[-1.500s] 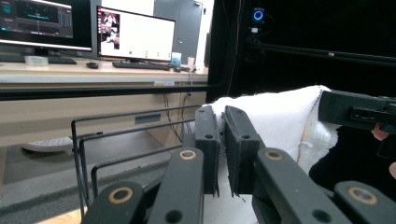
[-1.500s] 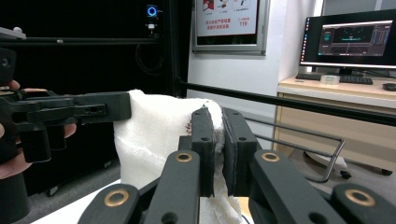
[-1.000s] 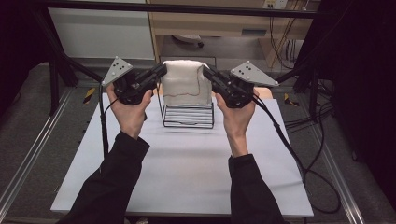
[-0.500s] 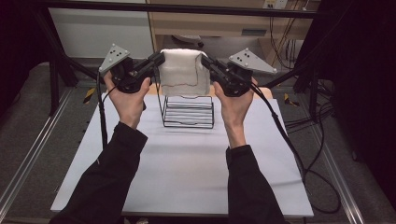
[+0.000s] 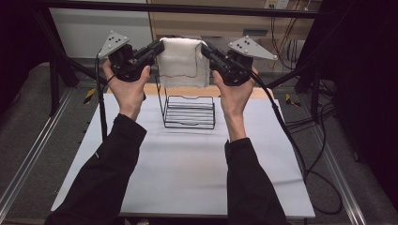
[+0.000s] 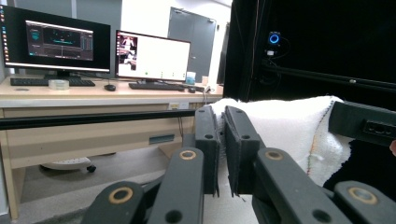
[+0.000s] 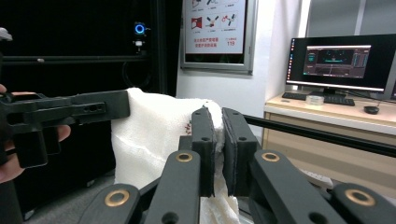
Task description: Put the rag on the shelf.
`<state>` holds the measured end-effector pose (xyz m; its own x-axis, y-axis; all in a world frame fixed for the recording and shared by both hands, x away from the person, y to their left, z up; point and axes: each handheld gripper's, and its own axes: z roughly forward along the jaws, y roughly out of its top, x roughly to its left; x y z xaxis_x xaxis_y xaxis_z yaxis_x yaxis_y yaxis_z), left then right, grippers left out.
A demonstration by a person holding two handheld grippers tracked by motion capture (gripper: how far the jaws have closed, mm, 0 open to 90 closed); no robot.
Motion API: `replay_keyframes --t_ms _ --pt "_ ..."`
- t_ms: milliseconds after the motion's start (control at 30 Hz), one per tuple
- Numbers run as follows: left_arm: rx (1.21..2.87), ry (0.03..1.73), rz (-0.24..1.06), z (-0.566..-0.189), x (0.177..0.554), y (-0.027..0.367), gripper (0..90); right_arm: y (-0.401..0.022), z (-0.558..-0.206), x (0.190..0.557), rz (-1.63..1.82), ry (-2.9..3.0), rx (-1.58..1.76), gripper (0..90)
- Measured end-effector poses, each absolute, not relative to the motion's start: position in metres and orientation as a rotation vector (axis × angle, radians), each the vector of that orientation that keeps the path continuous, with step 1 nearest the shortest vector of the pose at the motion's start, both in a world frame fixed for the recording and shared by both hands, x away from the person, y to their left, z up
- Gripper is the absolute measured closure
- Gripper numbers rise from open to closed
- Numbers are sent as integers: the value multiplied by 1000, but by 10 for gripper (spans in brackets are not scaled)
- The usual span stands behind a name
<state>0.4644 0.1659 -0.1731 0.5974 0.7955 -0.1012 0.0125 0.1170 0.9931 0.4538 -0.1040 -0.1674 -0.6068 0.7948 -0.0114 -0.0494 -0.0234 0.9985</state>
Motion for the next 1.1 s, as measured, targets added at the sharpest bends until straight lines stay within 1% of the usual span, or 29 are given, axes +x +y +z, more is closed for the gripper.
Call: replay_keyframes --t_ms 333,600,1100 --pt "1325 774 652 -162 477 165 839 -104 -155 466 1706 1603 790 848" --pt "1323 777 668 -153 491 166 839 -102 -153 482 1724 1602 798 847" --pt "1340 810 660 -172 522 165 839 -100 -164 512 1686 1631 845 848"
